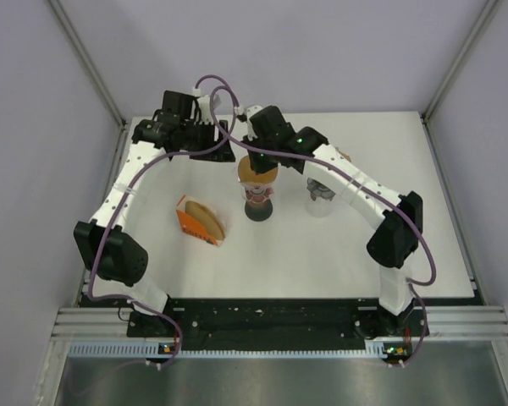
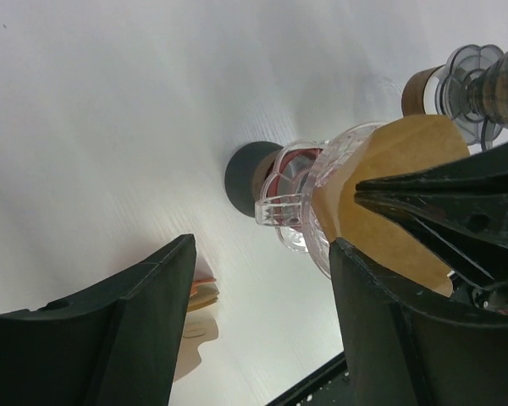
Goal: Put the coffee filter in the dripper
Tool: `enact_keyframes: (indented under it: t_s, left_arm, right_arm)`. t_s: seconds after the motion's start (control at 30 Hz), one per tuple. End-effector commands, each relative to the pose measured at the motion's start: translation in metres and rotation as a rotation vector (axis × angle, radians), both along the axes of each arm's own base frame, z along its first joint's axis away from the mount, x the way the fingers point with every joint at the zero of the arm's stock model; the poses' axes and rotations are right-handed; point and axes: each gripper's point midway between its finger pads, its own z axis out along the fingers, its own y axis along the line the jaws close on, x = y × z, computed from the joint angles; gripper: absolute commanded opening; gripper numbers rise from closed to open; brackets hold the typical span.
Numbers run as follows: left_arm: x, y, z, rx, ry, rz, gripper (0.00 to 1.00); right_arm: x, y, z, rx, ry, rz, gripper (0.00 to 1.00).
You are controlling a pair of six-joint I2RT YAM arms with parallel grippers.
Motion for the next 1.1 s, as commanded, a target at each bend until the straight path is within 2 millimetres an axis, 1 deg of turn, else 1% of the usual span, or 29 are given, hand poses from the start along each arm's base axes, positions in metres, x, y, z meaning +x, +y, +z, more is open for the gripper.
enact_keyframes:
  t_s: [0.0,0.17,0.23,0.57,0.67,0.77,0.83,0.9,0.97,1.0,1.07]
  left_arm:
    - [-0.012,-0.013,0.011,-0.081,-0.015,-0.049,0.70]
    - [-0.016,-0.021,0.003,-0.127,0.032,-0.065,0.70]
    - [-0.020,-0.026,0.002,-0.154,0.052,-0.079,0.70]
    - [-0.025,-0.032,0.014,-0.215,0.053,-0.089,0.70]
    - [-0.027,-0.035,0.012,-0.231,0.065,-0.090,0.70]
    - [-0.027,-0.037,0.003,-0.238,0.084,-0.085,0.67]
    - [-0.028,-0.039,-0.006,-0.233,0.105,-0.084,0.65]
    - [-0.028,-0.042,-0.014,-0.228,0.124,-0.087,0.61]
    - [-0.026,-0.042,-0.016,-0.221,0.126,-0.080,0.56]
    - [-0.025,-0.041,-0.016,-0.217,0.122,-0.076,0.54]
    - [-0.024,-0.039,-0.016,-0.208,0.113,-0.073,0.51]
  right_arm:
    - [0.002,0.005,-0.006,-0.056,0.013,0.020,0.00]
    - [0.000,0.014,-0.027,-0.112,0.035,0.034,0.00]
    - [-0.001,0.015,-0.036,-0.129,0.050,0.036,0.00]
    - [-0.003,0.015,-0.063,-0.171,0.098,0.032,0.00]
    - [-0.004,0.015,-0.071,-0.182,0.114,0.030,0.00]
    - [-0.003,0.016,-0.073,-0.184,0.116,0.032,0.00]
    - [-0.003,0.016,-0.076,-0.188,0.120,0.032,0.00]
    - [-0.005,0.016,-0.077,-0.189,0.124,0.038,0.00]
    - [-0.005,0.017,-0.075,-0.182,0.125,0.044,0.00]
    - [-0.006,0.017,-0.071,-0.174,0.119,0.045,0.00]
    - [-0.006,0.016,-0.060,-0.164,0.100,0.044,0.00]
